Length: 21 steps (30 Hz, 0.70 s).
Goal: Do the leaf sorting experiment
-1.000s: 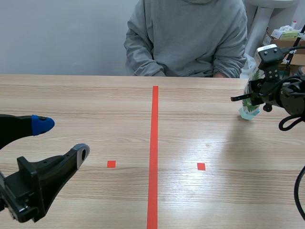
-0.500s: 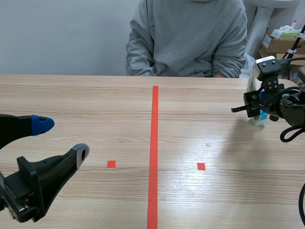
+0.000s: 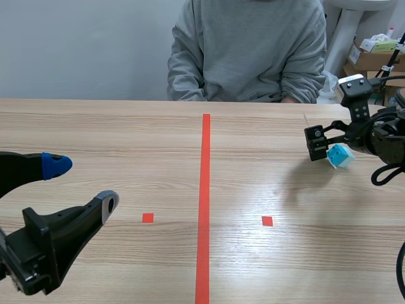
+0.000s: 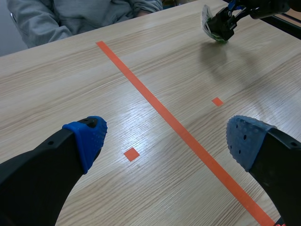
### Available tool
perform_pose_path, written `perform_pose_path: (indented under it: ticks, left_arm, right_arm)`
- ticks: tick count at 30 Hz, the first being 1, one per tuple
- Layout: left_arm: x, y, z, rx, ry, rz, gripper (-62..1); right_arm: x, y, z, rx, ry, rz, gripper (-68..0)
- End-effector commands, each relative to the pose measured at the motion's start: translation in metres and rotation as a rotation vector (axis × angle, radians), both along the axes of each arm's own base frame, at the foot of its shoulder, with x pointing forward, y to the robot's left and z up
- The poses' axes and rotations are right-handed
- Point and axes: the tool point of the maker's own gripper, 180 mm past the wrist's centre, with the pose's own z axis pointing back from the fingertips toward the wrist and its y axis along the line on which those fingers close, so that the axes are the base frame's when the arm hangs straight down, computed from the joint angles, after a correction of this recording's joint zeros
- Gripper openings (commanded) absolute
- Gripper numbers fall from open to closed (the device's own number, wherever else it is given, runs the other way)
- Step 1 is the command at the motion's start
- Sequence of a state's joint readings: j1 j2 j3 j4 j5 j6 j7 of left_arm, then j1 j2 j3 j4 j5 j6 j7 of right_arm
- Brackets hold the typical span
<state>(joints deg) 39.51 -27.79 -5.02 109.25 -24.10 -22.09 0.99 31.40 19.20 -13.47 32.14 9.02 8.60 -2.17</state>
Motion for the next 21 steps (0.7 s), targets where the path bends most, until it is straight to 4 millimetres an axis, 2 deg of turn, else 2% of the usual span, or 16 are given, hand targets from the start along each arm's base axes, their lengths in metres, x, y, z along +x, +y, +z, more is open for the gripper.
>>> perform_pose_path:
  ticks: [1,3,4,5,8,11,17,21]
  left_arm:
    - [0.000,-0.003,0.007,-0.023,-0.019,-0.001,-6.7]
    - [0.000,-0.003,0.007,-0.023,-0.019,-0.001,-6.7]
    - [0.000,-0.003,0.007,-0.023,-0.019,-0.001,-6.7]
    - [0.000,-0.003,0.008,-0.023,-0.019,-0.001,-6.7]
    - [0.000,-0.003,0.008,-0.023,-0.020,-0.001,-6.7]
    - [0.000,-0.003,0.008,-0.023,-0.020,-0.001,-6.7]
    - [0.000,-0.003,0.008,-0.023,-0.019,-0.001,-6.7]
    - [0.000,-0.003,0.007,-0.023,-0.019,-0.001,-6.7]
  right_arm:
    - [0.014,-0.003,0.025,-0.002,-0.053,-0.004,-3.9]
    - [0.014,-0.002,0.025,-0.008,-0.032,-0.007,-4.4]
    - [0.013,-0.002,0.025,-0.010,-0.023,-0.008,-7.3]
    - [0.013,-0.001,0.026,-0.013,-0.020,-0.008,-13.6]
    - [0.012,-0.002,0.028,-0.022,-0.015,-0.008,-42.7]
    - [0.010,-0.004,0.025,-0.028,0.015,-0.013,-67.0]
    - [0.007,-0.008,0.023,-0.033,0.026,-0.013,-66.9]
    - [0.002,-0.017,0.030,-0.018,0.005,-0.026,-66.9]
